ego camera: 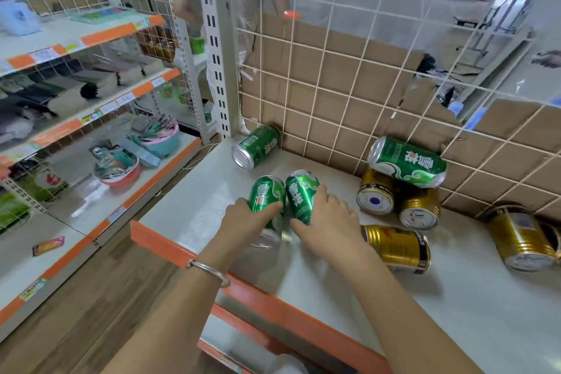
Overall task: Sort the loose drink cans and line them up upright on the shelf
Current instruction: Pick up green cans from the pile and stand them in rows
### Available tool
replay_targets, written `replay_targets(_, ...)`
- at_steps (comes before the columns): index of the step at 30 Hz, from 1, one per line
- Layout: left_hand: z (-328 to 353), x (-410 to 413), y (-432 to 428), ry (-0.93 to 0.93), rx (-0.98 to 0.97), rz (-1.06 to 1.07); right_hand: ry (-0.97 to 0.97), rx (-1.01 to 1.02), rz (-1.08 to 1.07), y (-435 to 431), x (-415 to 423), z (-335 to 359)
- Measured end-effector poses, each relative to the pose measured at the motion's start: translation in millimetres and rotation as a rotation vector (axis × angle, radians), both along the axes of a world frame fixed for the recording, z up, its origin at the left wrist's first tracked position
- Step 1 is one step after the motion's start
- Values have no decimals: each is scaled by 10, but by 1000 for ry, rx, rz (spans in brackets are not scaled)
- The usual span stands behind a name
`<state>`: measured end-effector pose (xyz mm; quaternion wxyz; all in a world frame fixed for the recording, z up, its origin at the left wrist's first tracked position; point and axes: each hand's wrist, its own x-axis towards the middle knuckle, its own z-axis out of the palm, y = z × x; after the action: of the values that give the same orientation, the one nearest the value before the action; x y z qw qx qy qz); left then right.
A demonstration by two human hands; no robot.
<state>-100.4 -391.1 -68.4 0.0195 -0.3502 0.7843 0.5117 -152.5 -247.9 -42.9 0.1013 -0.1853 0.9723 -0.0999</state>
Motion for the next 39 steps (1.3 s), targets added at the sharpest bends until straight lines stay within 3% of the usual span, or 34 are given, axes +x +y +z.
replay_targets(5,95,-35,-116,-16,180,-35,-89,-163,-74,-129,-109,14)
replay_targets(8,172,-28,-132,-5,204,-11,-214,-418,-187,-95,-157,37)
replay_targets(13,206,20,-1,249,620,111,-485,-987,-350,44,-39,194)
replay_targets(17,385,-25,170,386,789,14,-538,-1198,-360,268,-36,468)
replay_targets(20,564,-31,381,477,952,-146,-543,-1279,-329,541,19,595)
replay_targets(23,698,-38,717,419,1019,-241,-473,-1283,-348,886,126,665)
replay_targets(27,788,-4,1292,366,968,-363,-308,-1185,-407,1438,325,747)
replay_targets(34,845,128,2457,186,1033,-532,-265,-1322,-693,2740,903,725)
replay_targets(39,801,504,3488,169,901,-680,-124,-1275,-781,3799,1477,695)
